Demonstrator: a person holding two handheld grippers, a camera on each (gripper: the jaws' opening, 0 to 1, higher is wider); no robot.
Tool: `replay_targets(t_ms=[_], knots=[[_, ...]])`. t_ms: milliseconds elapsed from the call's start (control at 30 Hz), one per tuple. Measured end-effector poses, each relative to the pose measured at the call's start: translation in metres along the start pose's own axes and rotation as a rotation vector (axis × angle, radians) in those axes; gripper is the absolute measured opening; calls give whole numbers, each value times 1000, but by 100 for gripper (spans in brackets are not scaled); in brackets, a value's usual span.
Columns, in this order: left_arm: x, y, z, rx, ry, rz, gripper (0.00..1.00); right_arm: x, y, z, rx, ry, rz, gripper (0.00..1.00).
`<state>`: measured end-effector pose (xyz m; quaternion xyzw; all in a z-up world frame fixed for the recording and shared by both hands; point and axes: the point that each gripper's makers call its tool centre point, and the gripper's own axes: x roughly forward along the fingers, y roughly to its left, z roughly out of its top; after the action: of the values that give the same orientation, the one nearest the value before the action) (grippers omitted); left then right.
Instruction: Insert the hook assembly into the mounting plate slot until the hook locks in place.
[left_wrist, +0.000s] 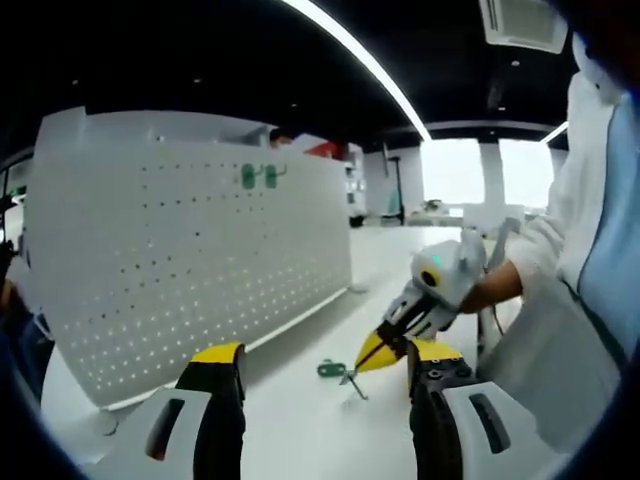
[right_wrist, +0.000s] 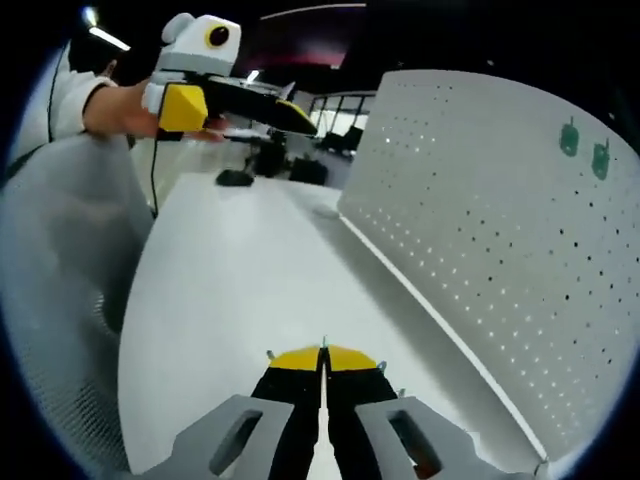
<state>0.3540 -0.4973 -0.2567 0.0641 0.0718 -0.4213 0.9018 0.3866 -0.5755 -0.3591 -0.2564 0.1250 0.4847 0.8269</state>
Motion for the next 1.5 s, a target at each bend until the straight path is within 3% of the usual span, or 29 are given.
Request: replay_targets(t_ms=[267,567,900,1500], knots=[[2,-1,-2,7,8,-4,67,2,-20,16,29,-10,-14,0],[9,4,-6,45,22,39,65,3,-40,35,94,-19,-43,0],[22,3,-8,104,29,68,54,-7,-56,61,192,-52,-61,0],[73,17,8,201,4,115,36,-12,-75,91,247,-68,-63,0]])
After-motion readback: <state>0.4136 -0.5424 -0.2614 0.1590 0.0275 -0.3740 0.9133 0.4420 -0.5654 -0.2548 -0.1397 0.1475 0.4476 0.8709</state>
